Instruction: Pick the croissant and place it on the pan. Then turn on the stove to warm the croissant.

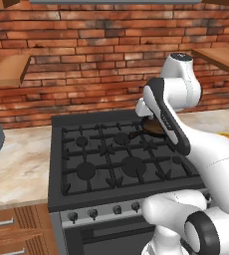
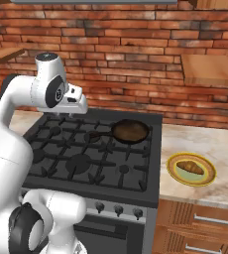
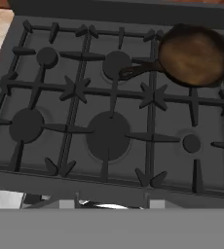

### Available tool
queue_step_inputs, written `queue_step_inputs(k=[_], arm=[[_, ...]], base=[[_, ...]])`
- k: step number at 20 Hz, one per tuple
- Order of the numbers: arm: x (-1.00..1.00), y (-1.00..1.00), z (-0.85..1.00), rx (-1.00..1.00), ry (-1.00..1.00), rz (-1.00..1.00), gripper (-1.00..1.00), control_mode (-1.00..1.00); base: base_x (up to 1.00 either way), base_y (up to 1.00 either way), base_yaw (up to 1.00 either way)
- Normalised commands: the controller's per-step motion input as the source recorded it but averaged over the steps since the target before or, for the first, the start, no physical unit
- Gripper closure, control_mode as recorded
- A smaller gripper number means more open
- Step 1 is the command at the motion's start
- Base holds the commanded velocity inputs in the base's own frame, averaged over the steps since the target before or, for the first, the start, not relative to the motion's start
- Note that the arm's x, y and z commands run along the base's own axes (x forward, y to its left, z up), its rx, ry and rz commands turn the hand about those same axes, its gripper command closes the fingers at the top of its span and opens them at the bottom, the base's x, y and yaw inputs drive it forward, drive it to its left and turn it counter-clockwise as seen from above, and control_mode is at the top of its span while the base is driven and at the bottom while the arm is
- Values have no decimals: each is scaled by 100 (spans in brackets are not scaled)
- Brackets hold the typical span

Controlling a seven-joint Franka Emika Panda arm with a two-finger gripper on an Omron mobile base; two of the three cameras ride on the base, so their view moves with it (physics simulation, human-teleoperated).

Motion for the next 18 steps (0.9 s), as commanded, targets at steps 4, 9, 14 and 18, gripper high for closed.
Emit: queue_step_inputs(k=[4,9,14,18], arm=[[-8,-18,0,0,0,-4,-100,-100],[-24,-55,-5,5,-3,-12,-100,-100],[-23,-51,-9,3,-2,-16,-100,-100],[-14,-51,-6,3,-2,-19,-100,-100]], base=[[0,0,0],[0,0,0],[0,0,0],[0,0,0]])
